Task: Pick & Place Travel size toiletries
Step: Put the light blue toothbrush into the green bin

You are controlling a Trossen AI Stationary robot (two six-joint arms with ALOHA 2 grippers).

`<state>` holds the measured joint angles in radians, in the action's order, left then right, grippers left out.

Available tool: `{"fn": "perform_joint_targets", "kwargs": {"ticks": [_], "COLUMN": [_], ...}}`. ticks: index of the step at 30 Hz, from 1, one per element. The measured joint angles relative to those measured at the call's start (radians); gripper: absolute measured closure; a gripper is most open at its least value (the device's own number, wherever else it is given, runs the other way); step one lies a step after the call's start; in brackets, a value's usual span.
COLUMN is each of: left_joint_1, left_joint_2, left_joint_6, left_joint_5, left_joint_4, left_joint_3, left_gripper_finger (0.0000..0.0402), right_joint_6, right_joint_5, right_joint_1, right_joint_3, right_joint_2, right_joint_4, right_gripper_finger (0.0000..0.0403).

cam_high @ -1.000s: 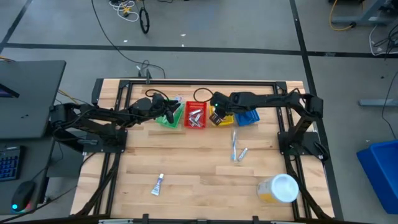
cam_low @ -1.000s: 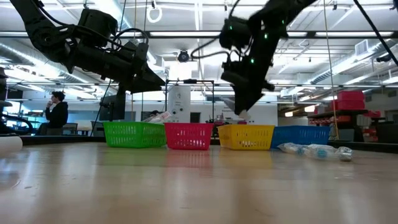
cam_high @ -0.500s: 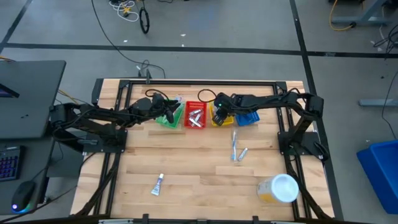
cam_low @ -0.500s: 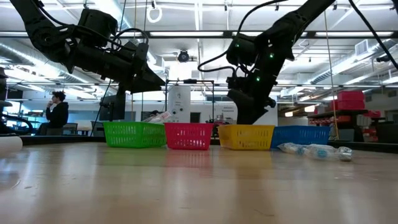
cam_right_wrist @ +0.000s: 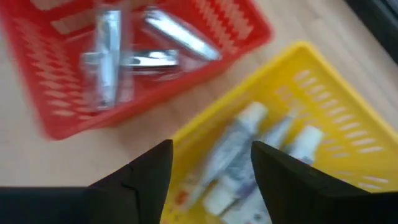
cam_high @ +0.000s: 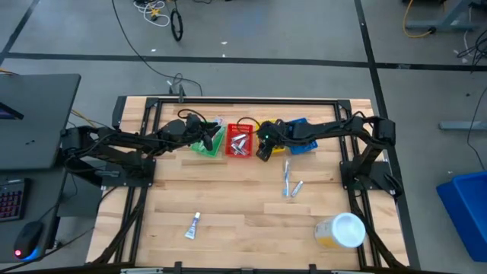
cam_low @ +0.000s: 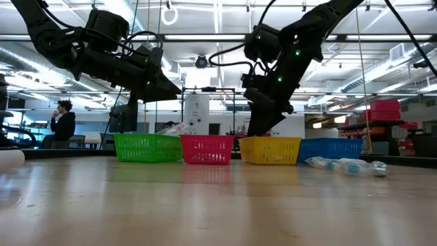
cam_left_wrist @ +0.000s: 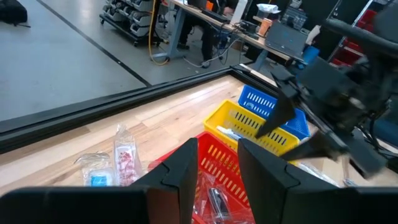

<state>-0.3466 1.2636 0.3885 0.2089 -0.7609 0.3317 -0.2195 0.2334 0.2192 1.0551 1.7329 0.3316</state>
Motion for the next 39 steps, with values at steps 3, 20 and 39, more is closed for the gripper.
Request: {"fn": "perform_joint_targets", "kwargs": {"ticks": [3,20,39], "left_joint_1": [0.0,0.002,0.306], "left_joint_2": [0.0,0.0,0.0], "left_joint_6": [0.0,0.067,-0.132], "left_joint_5": [0.0,-0.181,-0.171], "left_joint_4": [0.001,-0.002,-0.185], "left_joint_3": [0.0,0.0,0.0], "left_gripper_finger": [0.028,0.0281,0.0278], "right_joint_6": [-0.035,-0.064,-0.082], "right_joint_5": [0.002,0.354,0.208], "right_joint_1": [-0.039,-0.26,-0.297], "right_joint_3": [0.0,0.001,-0.067], "right_joint_2": [0.0,0.0,0.0], "right_joint_4": [0.0,-0.099,-0.149], "right_gripper_finger": [0.0186,0.019,0.0207]}}
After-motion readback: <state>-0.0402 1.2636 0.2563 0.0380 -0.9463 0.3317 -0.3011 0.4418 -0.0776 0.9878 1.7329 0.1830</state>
